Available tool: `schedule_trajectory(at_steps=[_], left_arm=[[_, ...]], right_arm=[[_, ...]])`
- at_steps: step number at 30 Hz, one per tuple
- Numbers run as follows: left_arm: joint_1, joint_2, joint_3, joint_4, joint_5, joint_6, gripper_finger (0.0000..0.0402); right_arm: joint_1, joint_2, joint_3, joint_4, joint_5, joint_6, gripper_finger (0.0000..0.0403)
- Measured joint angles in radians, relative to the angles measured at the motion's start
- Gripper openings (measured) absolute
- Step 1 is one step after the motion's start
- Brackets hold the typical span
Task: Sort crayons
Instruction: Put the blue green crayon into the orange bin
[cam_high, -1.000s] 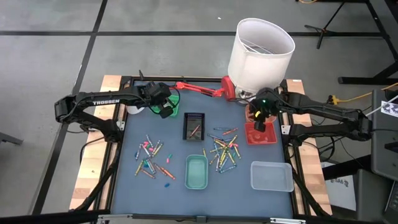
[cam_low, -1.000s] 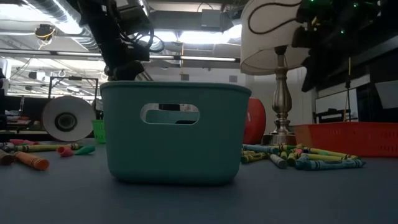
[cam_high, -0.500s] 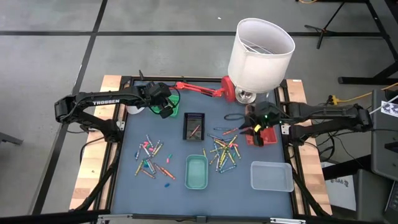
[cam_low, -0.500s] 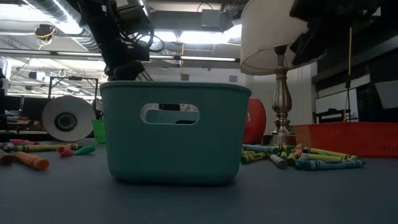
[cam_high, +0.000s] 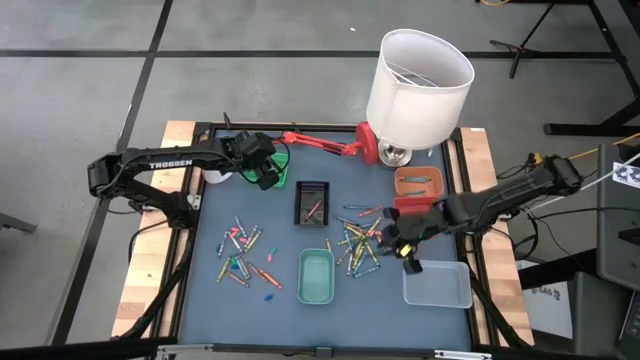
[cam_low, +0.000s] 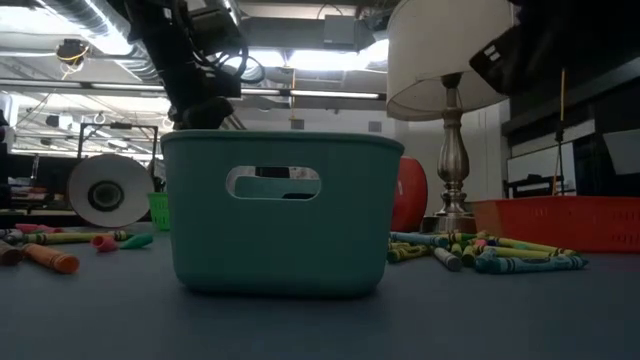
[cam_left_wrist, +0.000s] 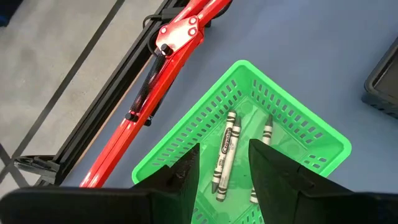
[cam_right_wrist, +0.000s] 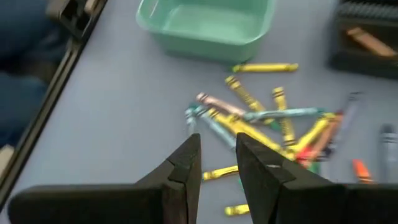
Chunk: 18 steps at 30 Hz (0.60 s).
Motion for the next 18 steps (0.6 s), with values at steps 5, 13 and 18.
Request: schedule_trajectory(at_steps=[5, 13, 18], left_arm=[[0.0, 0.0, 0.0, 0.023, 0.0, 0.0, 0.0122], [0.0, 0.0, 0.0, 0.024, 0.0, 0.0, 0.0122], [0.0, 0.0, 0.0, 0.024, 0.0, 0.0, 0.0122]], right_arm=[[0.09, 0.127, 0.0, 0.045, 0.027, 0.001, 0.0099], [0.154, 0.301, 0.0, 0.175, 0.113, 0.002, 0.0099], [0.151, 0.375, -0.001, 0.203, 0.123, 0.04, 0.0099]])
